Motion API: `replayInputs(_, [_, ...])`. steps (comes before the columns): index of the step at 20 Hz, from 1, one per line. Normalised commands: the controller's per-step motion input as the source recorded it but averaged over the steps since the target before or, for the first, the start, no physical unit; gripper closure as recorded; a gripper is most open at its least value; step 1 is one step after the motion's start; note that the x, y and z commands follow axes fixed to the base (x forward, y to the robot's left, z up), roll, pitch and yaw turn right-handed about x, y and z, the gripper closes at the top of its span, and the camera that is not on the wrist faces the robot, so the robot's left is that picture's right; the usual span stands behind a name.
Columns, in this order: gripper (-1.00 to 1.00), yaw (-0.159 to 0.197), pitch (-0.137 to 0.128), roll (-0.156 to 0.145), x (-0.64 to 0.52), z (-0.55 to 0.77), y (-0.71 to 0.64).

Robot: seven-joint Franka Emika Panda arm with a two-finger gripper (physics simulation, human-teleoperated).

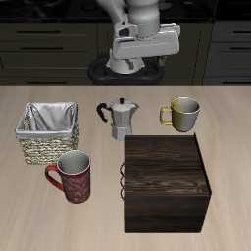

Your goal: Place the white and yellow mug in the basket

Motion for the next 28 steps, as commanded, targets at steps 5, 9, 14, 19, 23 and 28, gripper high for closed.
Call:
replayInputs(5, [-1.0,-0.044,-0.014,-0.002,0.0,-0.07,0.45])
replayInputs(9, [-1.0,-0.019,0.036,0.009,-0.03,-0.12,0.41])
replayInputs(14, [-1.0,-0.018,-0.002,0.014,-0.08,-0.07,0.33])
replayInputs(19, [-1.0,-0.057,0.016,0.036,-0.03,-0.1,0.21])
replayInputs(23, [-1.0,-0.018,0.003,-0.017,0.02,-0.19,0.0])
replayInputs(28, [-1.0,-0.043,0.011,0.003,-0.04,-0.26,0.05])
